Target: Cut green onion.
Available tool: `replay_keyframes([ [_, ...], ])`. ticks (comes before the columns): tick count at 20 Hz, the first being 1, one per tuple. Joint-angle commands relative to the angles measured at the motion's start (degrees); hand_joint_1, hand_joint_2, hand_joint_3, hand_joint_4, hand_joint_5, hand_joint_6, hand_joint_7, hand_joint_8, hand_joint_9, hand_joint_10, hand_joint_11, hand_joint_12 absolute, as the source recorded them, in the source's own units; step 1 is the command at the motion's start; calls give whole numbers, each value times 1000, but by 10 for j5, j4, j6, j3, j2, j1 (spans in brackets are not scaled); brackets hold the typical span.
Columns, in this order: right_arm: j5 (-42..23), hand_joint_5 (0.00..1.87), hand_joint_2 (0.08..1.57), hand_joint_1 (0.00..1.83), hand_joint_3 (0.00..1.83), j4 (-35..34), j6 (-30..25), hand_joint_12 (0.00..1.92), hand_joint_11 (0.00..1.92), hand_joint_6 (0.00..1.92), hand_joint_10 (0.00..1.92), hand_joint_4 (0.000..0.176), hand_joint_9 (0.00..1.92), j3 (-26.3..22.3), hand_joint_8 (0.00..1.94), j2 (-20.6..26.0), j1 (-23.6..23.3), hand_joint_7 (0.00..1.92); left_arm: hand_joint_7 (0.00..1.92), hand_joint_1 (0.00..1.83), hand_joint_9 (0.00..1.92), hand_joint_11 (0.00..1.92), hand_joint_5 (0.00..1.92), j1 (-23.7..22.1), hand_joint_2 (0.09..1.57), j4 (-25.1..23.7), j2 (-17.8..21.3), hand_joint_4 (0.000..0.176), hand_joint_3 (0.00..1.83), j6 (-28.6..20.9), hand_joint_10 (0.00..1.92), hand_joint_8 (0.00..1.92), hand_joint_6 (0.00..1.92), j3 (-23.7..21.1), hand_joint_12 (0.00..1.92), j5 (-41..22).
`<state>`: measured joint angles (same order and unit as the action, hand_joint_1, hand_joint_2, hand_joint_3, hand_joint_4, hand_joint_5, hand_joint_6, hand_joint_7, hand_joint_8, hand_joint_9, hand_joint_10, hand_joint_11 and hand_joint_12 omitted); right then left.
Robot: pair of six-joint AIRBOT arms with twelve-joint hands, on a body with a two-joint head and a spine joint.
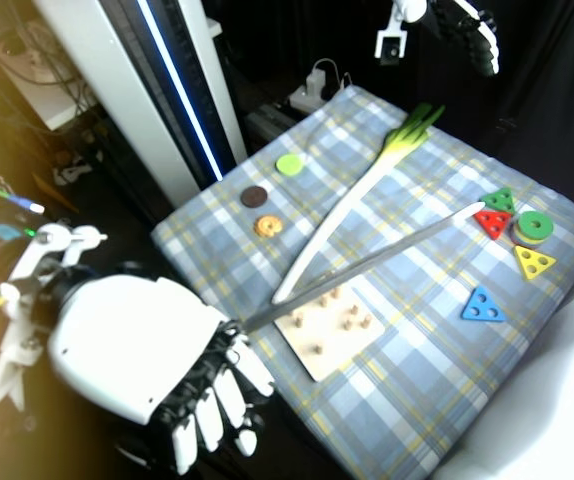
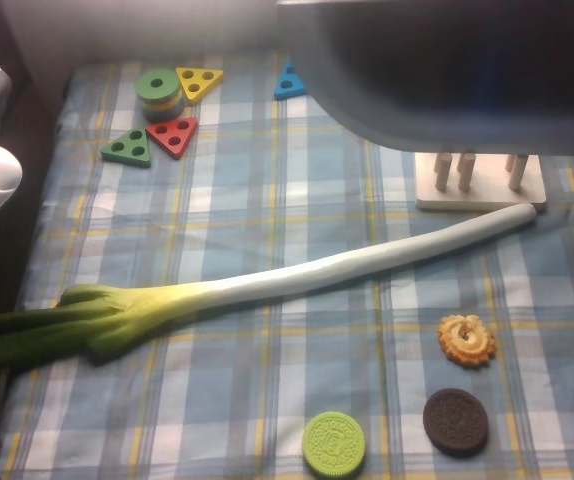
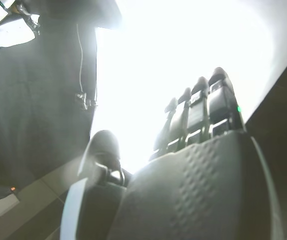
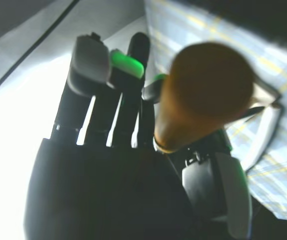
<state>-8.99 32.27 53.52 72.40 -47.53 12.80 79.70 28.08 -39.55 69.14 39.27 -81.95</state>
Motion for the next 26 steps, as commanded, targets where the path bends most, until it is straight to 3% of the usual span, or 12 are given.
replay_keyframes([
  [1,-43,538,1521,0,0,-2,3,1921,1360,1921,1921,102,1246,5,1941,5,-12,992,0,0,0,0,0,-1,1426,-6,-1,0,10,-5,0,0,0,3,0,-73],
  [5,-40,529,1516,0,0,11,3,1921,1334,1921,1921,135,1217,4,1941,3,-16,974,0,0,0,0,0,-1,1433,-6,-1,0,12,-6,0,0,0,4,0,-73],
  [9,-39,537,1527,65,0,25,3,1921,1400,1921,1921,59,1278,-2,1941,4,-17,1037,0,0,0,0,0,-1,1431,-7,-4,0,9,-7,0,0,0,5,0,-73],
  [10,-38,570,1522,66,0,30,3,1921,1408,1921,1921,86,1291,-3,1941,4,-17,1061,0,0,0,0,0,-1,1429,-7,-4,0,7,-8,0,0,0,6,0,-73],
  [16,-39,564,1520,97,0,46,3,1921,1356,1921,1921,95,1229,-18,1941,10,-17,1003,0,0,9,0,0,-1,1438,-7,-6,0,10,-13,3,0,0,9,0,-79],
  [17,-39,523,1521,19,1,47,3,1921,1394,1921,1921,95,1263,-18,1941,10,-17,1022,0,0,1,0,0,-1,1449,-7,-6,0,15,-14,0,0,0,9,0,-79],
  [18,-39,506,1546,24,4,48,3,1921,1412,1921,1921,59,1274,-18,1941,10,-17,1023,0,0,0,0,10,-1,1460,-6,-6,0,20,-15,0,0,4,10,0,-80],
  [20,-38,550,1532,7,0,48,3,1921,1384,1921,1921,119,1255,-19,1941,10,-17,1041,0,0,0,0,15,0,1463,-6,-6,0,20,-16,0,0,6,10,0,-82],
  [22,-36,546,1530,54,0,51,3,1921,1388,1921,1921,73,1266,-20,1941,10,-17,1050,0,0,0,0,1,0,1454,-6,-6,0,15,-17,0,0,0,12,0,-82],
  [24,-32,534,1535,60,1,59,3,1921,1360,1921,1921,58,1246,-22,1941,10,-17,1032,0,0,0,0,0,0,1449,-6,-7,0,12,-18,0,0,0,12,0,-82],
  [25,-31,541,1530,11,0,62,3,1921,1350,1921,1921,67,1240,-24,1941,10,-17,1023,0,0,0,0,9,0,1451,-6,-7,0,12,-18,0,0,3,12,0,-82],
  [26,-30,534,1524,1,0,69,3,1921,1346,1921,1921,125,1244,-27,1941,10,-17,1024,0,0,0,0,10,0,1446,-6,-8,0,10,-18,0,0,4,12,0,-82],
])
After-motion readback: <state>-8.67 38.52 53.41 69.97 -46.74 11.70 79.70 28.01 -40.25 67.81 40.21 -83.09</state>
